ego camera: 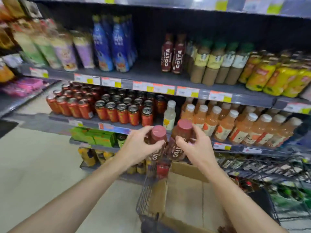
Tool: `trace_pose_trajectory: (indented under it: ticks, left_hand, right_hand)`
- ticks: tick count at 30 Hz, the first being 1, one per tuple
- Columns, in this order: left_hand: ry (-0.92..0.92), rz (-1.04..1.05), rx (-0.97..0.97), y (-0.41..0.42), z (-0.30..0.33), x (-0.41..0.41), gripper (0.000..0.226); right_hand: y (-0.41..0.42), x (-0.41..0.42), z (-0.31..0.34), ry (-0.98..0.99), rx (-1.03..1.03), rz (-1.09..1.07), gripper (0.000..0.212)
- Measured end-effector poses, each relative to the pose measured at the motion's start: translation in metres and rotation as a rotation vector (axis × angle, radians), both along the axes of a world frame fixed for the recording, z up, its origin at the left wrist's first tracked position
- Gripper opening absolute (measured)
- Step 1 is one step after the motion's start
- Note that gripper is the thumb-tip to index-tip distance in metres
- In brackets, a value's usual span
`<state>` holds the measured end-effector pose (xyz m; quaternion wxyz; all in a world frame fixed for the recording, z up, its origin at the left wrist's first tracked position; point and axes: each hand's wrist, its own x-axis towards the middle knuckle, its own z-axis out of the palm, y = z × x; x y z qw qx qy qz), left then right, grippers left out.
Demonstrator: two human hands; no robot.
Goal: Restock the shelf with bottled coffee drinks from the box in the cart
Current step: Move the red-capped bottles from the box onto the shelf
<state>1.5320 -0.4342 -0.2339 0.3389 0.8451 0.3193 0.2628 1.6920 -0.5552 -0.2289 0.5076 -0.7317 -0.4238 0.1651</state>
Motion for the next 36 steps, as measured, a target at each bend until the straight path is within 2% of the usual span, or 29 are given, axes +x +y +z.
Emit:
trace_pose_trajectory:
  ticks: [3,8,15,18,21,25,36]
  left_hand:
    - [-0.051,0.000,0.060,0.019,0.041,-0.022,0.037]
    - [-0.145,-0.006,0.100,0.040,0.099,-0.043,0.032]
    - [-0.122,-0.073,0.120,0.074,0.159,-0.043,0.024]
    - [-0.168,-0.068,0.131,0.090,0.178,-0.030,0.021]
    - [-0.221,-0.051,0.146,0.109,0.190,-0.010,0.019]
    - [-0.197,-0.052,0.170,0.134,0.201,0.020,0.019]
    - [-0.228,-0.014,0.127,0.203,0.201,0.093,0.029]
  right_hand:
    - [0.017,-0.018,0.040,-0.001,0.060,0.041,0.045]
    - [0.046,-0.040,0.089,0.011,0.117,0.059,0.039]
    - [0.073,-0.046,0.137,0.016,0.199,0.056,0.031]
    - [0.090,-0.034,0.156,0.013,0.237,0.057,0.031]
    - [0.110,-0.014,0.169,0.014,0.272,0.081,0.028]
    - [0.138,0.013,0.175,0.018,0.312,0.058,0.028]
    - [0.211,0.071,0.170,0.004,0.335,-0.103,0.042]
